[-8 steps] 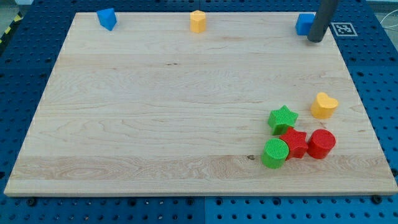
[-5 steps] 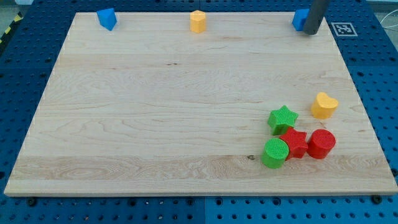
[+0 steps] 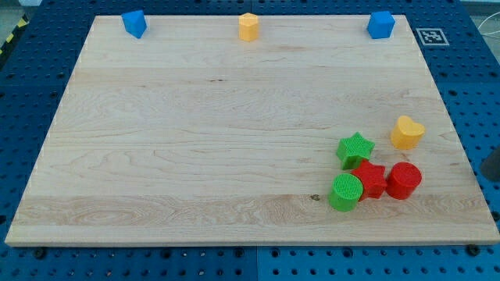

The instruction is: Move red circle up a bit

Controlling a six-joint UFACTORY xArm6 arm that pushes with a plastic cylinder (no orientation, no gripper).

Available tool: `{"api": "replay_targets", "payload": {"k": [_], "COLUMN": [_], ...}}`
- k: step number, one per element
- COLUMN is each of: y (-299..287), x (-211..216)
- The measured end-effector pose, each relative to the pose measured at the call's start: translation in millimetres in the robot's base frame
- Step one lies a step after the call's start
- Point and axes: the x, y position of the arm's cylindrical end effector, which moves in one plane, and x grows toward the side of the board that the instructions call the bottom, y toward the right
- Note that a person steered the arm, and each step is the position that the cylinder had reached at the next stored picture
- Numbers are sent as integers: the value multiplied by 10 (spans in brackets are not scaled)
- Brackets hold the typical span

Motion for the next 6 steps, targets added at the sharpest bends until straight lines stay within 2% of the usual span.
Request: {"api": "replay_targets", "payload": {"k": [1, 2, 5, 6], "y": [-499, -923, -1557, -1433], "x": [187, 195, -113, -275]}}
